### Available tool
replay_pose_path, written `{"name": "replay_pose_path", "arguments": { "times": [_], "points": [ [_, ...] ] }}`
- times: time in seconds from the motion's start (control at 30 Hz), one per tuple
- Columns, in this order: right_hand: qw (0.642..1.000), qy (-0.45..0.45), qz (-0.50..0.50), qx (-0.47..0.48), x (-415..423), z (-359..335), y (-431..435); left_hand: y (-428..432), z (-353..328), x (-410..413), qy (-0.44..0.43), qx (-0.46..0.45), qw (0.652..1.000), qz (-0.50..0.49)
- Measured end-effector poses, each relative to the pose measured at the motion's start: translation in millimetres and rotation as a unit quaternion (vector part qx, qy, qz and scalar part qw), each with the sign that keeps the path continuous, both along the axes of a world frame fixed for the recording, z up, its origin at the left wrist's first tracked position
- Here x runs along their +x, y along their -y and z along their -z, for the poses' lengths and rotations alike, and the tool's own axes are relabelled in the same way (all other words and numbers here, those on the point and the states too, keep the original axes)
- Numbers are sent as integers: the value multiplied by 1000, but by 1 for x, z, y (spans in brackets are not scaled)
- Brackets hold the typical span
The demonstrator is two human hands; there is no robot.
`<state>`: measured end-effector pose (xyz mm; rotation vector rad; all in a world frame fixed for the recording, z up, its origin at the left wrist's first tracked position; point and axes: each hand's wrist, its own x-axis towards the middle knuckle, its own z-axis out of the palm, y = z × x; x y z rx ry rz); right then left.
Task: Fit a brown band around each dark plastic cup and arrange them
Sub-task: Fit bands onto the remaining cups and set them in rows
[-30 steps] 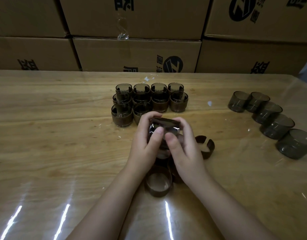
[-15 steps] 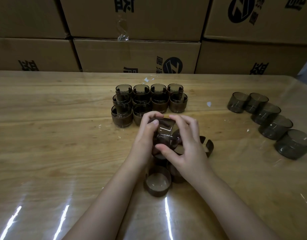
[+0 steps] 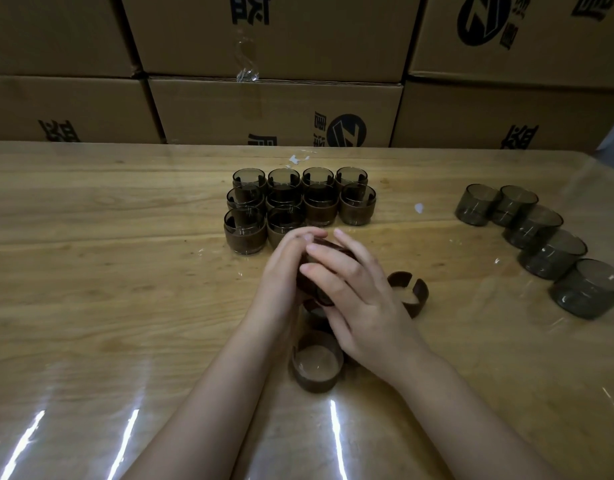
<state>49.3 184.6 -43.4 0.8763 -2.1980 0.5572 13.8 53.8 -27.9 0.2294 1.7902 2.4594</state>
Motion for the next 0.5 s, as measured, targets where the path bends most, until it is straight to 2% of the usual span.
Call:
{"name": "replay_pose_path", "arguments": {
  "times": [0.07,0.17,0.27,0.5],
  "points": [
    [1000,-11,0,1,1,0,-1,-2,-1,3,-5,9,1000,-2],
    [999,-41,29,5,1,-1,-3,-7,-5,6,-92,-43,992,-74],
    [995,-72,69,8,2,-4,-3,-8,-7,8,-144,-58,984,-86],
    [993,-60,90,-38,8,-10,1,-16,-3,12,-167,-64,982,-65]
  ]
}}
